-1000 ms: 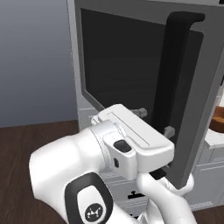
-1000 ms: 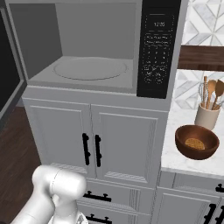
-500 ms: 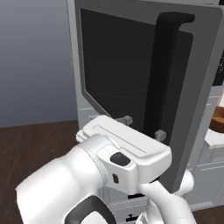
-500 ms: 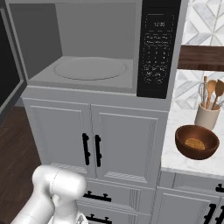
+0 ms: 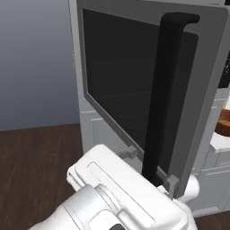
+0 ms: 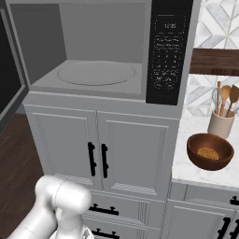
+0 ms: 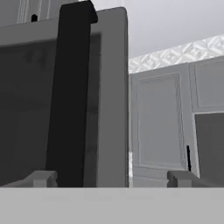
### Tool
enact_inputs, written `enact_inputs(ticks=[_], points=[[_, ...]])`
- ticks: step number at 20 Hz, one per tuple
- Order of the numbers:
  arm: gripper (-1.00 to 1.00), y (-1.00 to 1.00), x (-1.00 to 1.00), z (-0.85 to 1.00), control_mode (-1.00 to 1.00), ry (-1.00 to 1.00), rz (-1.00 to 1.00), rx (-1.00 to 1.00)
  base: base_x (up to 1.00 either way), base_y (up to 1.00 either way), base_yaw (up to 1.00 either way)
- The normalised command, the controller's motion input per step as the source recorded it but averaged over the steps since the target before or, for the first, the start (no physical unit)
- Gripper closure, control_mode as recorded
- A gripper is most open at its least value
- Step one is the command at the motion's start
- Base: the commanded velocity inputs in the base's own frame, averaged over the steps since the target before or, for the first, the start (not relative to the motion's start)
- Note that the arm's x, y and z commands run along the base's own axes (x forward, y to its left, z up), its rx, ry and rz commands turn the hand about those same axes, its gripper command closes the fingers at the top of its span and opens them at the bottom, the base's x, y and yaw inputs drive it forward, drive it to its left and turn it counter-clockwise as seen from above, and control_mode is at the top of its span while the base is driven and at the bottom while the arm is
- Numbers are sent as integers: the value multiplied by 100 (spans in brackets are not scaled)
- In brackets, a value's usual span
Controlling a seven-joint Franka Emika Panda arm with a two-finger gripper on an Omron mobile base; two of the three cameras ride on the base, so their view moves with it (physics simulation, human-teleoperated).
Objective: Open the microwave, place the bowl with waffle inside the microwave, then close the microwave door and turn it on.
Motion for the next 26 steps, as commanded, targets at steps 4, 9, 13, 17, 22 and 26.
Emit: enact_inputs(ticks=[4, 9, 13, 17, 22, 26], points=[[-100, -43, -21, -8, -100, 14, 19, 10, 0, 0, 0], [-100, -74, 0, -1, -100, 1, 20, 15, 0, 0, 0], [-100, -59, 0, 0, -100, 0, 43, 15, 0, 0, 0], [-100, -60, 0, 0, -100, 2, 51, 11, 0, 0, 0], [-100, -64, 5, 0, -100, 11, 58, 9, 0, 0, 0], [-100, -63, 31, 0, -100, 11, 57, 8, 0, 0, 0]])
